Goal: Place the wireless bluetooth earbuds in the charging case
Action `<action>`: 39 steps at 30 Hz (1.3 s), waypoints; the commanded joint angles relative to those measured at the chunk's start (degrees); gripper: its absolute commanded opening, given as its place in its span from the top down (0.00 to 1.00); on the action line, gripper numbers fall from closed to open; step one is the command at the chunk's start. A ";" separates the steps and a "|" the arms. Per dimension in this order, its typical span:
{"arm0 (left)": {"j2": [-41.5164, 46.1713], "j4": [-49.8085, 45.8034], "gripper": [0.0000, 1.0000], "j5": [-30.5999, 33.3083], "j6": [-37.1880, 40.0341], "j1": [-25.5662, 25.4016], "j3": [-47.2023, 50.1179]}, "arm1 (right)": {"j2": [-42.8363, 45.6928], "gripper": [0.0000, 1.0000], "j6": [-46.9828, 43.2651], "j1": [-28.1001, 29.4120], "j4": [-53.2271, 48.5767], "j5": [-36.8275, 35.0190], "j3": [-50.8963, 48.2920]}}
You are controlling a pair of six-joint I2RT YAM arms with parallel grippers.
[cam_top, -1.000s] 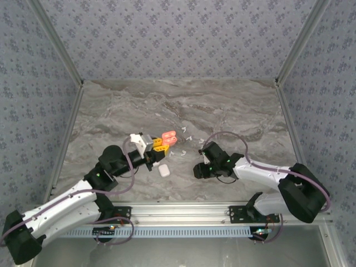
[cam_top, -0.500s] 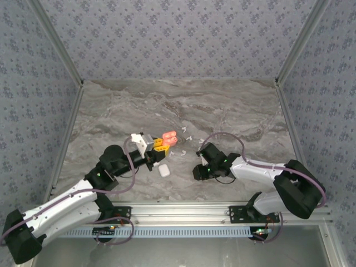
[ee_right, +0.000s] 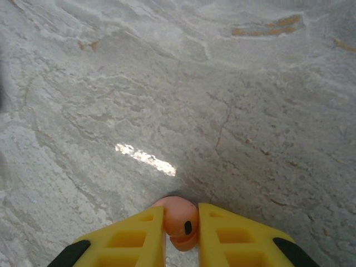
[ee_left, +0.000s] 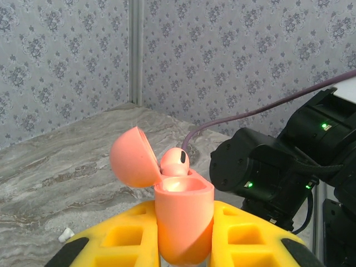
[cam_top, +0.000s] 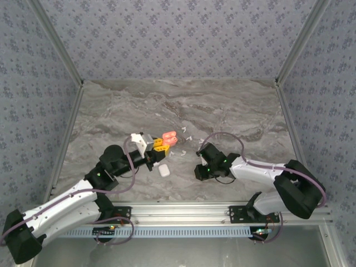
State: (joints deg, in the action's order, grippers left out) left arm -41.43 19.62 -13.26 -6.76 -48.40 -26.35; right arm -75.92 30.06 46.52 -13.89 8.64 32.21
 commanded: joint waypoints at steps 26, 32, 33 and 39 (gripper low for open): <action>-11.36 10.00 1.00 -6.91 -6.34 -0.42 -4.35 | 22.79 0.79 -33.24 9.52 -4.65 -16.75 26.37; -11.39 9.97 1.00 -7.20 -6.16 -0.69 -4.42 | 18.83 0.79 -34.19 10.93 -4.16 -16.25 27.91; -11.47 9.84 1.00 -7.16 -6.16 -0.77 -4.45 | 18.45 0.79 -34.20 10.96 -3.85 -16.11 28.07; -11.40 9.82 1.00 -7.36 -5.98 -0.88 -4.42 | 16.97 0.79 -34.11 11.20 -2.93 -15.28 28.44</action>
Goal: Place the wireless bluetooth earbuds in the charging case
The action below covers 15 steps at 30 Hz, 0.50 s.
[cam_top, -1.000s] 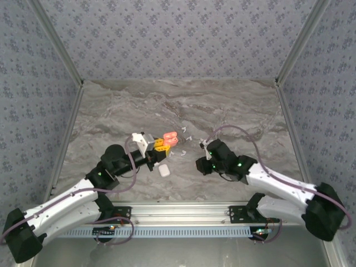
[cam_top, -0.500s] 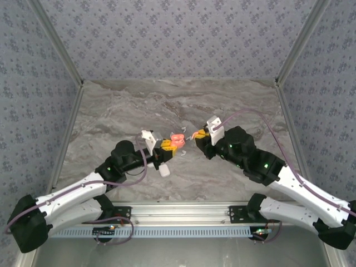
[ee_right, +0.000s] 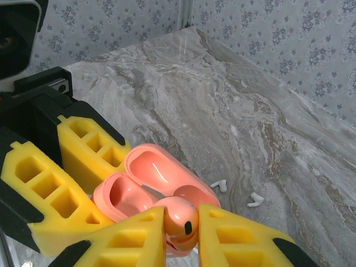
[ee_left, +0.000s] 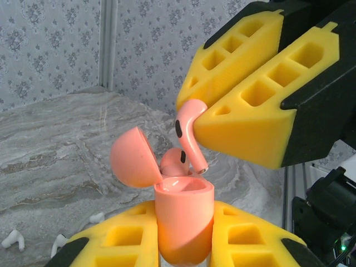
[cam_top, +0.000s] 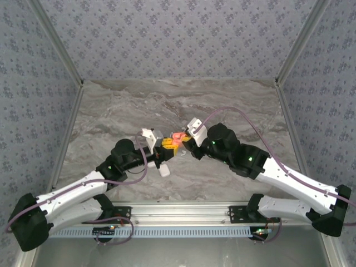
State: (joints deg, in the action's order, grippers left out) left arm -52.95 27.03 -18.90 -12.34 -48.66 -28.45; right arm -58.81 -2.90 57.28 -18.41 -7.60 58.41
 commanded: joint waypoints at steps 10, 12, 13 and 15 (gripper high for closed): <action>0.02 2.33 1.00 -1.90 -0.23 -0.65 -2.40 | -1.23 0.79 -0.62 0.64 3.12 2.29 2.32; 0.02 2.33 1.00 -1.89 -0.14 -0.70 -2.49 | -1.53 0.79 -0.53 0.60 3.24 3.07 2.32; 0.03 2.31 1.00 -1.85 -0.11 -0.63 -2.44 | -1.66 0.79 -0.51 0.64 3.12 3.60 2.32; 0.08 2.44 1.00 -1.86 -0.09 -0.66 -2.49 | -1.98 0.79 -0.53 0.72 2.87 4.61 2.34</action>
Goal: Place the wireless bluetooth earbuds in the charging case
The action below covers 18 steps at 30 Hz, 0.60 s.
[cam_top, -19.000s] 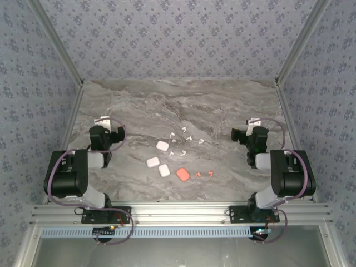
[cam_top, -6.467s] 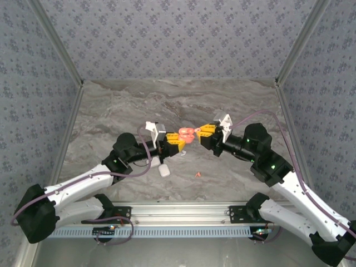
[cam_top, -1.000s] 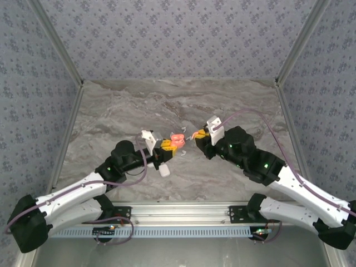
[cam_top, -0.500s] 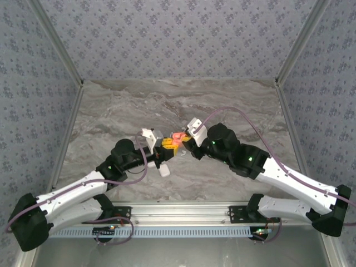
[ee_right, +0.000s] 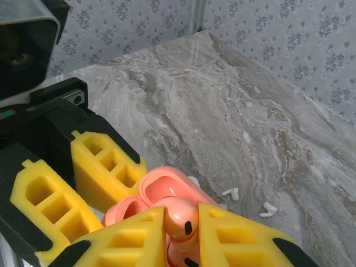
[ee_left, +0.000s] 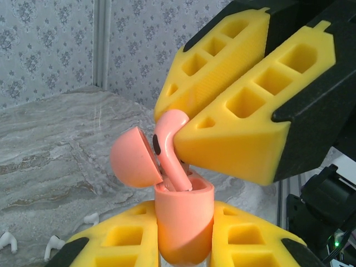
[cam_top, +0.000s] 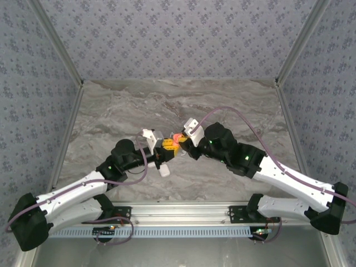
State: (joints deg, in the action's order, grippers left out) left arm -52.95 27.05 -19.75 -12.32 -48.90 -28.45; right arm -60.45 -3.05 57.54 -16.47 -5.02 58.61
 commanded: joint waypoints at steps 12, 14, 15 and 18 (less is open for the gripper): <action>0.65 4.03 1.00 -0.47 -0.26 -0.43 -1.97 | 0.57 0.73 0.09 -0.82 -2.14 8.59 2.88; 0.67 4.07 1.00 -0.53 -0.26 -0.47 -1.96 | 0.97 0.67 0.56 -1.45 -2.41 9.72 3.74; 0.59 4.19 1.00 -0.62 -0.38 -0.40 -1.96 | 1.32 0.64 0.75 -1.72 -2.50 10.32 4.26; 0.73 4.33 1.00 -0.64 -0.51 -0.46 -1.89 | 2.68 0.58 1.42 -2.67 -2.69 11.02 5.85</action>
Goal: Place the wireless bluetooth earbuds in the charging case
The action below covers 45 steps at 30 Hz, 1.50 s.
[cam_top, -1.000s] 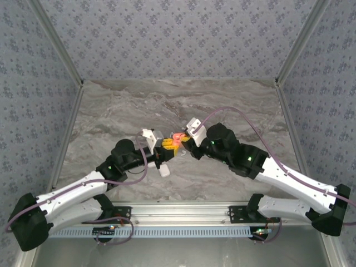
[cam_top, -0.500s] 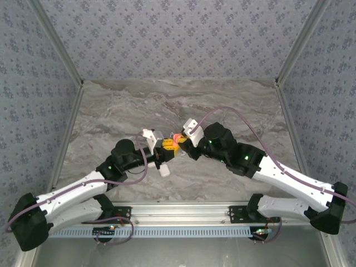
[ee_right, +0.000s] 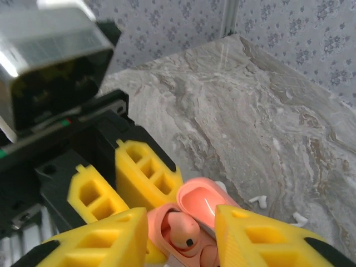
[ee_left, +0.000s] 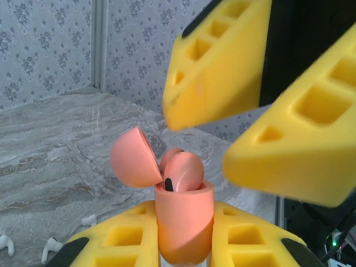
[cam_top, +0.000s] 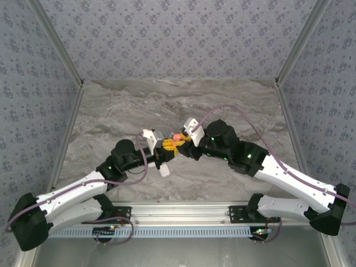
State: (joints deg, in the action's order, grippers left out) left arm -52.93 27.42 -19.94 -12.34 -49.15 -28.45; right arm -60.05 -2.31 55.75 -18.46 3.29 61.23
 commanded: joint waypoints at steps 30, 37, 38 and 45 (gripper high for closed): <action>0.90 7.82 1.00 -2.03 -2.34 -0.23 -2.18 | -1.24 0.00 28.24 -18.43 13.39 37.14 -2.79; 0.68 7.39 1.00 -1.57 -2.25 -0.19 -2.23 | -1.56 0.03 27.72 -17.59 12.58 39.40 -1.94; 0.71 7.14 1.00 -1.34 -2.22 -0.16 -2.23 | -1.52 0.06 27.43 -17.59 12.12 39.51 -1.65; 0.48 6.03 1.00 -0.71 -1.90 -0.23 -2.14 | 0.56 0.22 25.31 -17.42 8.05 38.33 -1.33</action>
State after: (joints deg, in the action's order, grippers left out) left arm -52.82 32.97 -21.45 -14.24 -49.25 -28.45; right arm -61.63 23.99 37.63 -8.45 39.07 57.80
